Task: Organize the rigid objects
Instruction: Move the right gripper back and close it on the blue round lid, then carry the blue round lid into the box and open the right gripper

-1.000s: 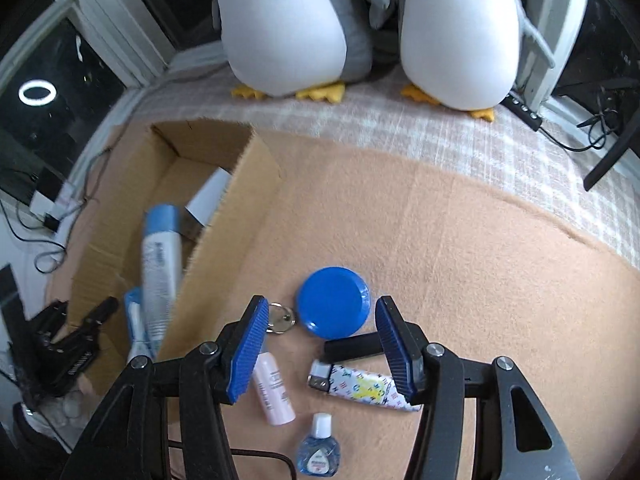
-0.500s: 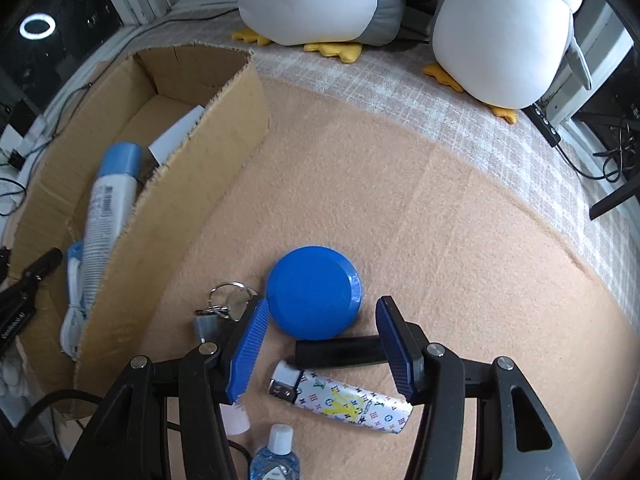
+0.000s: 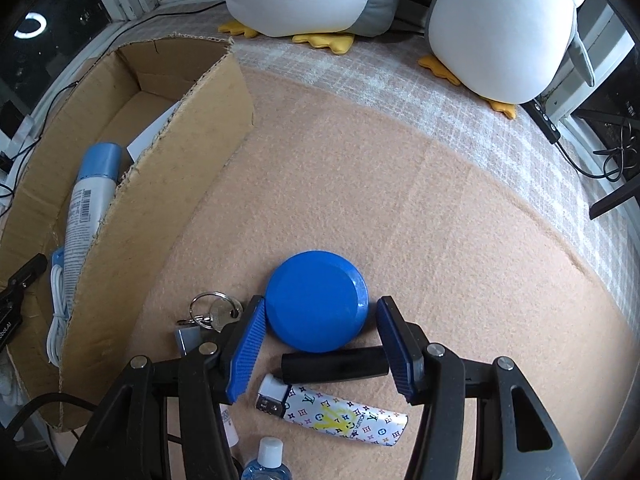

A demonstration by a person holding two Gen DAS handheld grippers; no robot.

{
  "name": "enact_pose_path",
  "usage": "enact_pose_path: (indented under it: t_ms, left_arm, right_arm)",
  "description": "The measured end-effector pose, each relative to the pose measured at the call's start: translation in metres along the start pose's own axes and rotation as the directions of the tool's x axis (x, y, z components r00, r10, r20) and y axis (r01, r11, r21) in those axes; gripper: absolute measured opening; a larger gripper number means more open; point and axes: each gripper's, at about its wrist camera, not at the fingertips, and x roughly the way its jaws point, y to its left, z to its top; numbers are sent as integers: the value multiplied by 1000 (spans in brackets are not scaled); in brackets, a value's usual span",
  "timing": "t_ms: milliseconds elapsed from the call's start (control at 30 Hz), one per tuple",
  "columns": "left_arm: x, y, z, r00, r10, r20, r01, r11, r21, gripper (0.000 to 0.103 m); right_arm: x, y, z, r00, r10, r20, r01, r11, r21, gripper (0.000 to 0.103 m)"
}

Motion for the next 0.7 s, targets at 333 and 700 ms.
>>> enact_pose_path:
  t_ms: [333,700]
  left_arm:
    - [0,0,0,1000,1,0,-1,1000,1,36]
    - [0,-1,0,1000,8,1,-8,1000,5,36]
  right_arm:
    - [-8,-24,-8,999,13,38,-15,999,42,46]
    - [-55,-31,-26,987,52,151,-66,994,92,46]
